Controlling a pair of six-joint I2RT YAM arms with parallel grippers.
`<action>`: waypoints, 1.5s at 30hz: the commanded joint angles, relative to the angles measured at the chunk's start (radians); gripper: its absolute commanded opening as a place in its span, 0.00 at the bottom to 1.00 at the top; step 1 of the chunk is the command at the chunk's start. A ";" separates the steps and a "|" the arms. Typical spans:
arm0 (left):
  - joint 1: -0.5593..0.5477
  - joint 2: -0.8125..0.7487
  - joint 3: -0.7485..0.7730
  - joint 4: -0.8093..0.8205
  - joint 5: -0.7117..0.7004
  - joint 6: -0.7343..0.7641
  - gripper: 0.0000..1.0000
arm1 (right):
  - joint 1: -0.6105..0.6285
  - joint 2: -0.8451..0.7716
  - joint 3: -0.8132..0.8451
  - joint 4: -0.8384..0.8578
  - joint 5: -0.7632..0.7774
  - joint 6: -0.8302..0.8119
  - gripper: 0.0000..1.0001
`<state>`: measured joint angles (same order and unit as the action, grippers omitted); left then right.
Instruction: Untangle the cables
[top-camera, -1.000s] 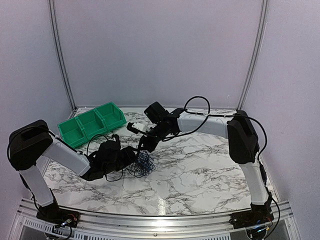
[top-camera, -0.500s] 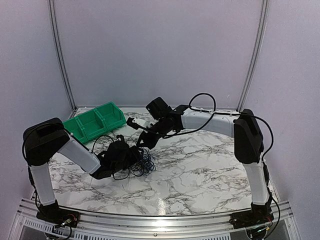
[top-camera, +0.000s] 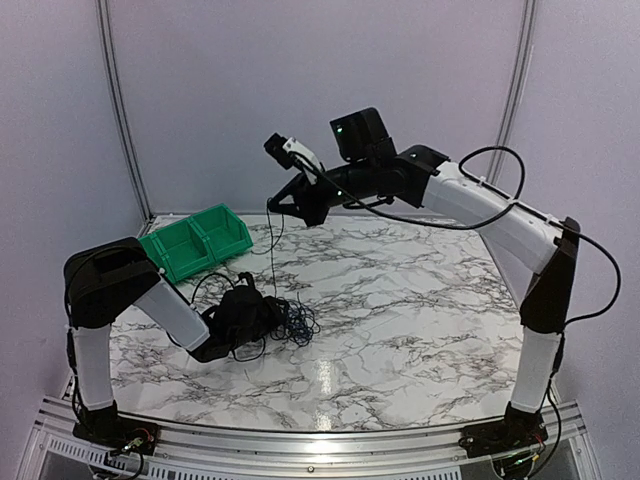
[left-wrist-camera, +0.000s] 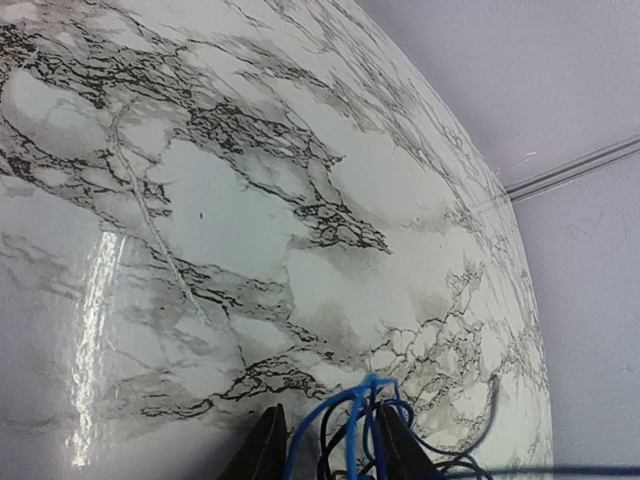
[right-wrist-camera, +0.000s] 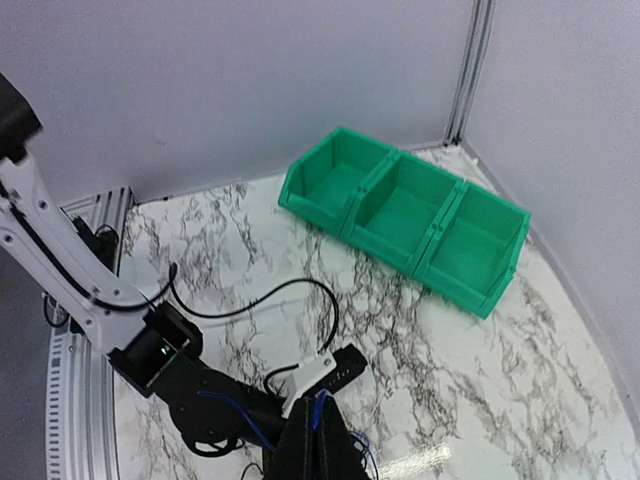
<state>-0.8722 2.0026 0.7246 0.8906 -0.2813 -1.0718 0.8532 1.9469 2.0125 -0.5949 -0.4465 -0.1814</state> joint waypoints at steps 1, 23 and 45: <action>-0.005 0.074 -0.010 -0.075 0.042 -0.015 0.31 | -0.004 -0.076 0.095 0.006 -0.037 0.007 0.00; -0.010 0.117 -0.050 -0.062 0.057 0.001 0.31 | -0.261 -0.455 0.078 -0.022 0.053 -0.067 0.00; -0.013 -0.078 -0.052 -0.039 0.160 0.239 0.41 | -0.500 -0.735 -0.511 0.154 0.071 -0.135 0.00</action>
<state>-0.8761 2.0182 0.7105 0.9787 -0.1844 -0.9688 0.3653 1.2373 1.6550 -0.5205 -0.3965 -0.2726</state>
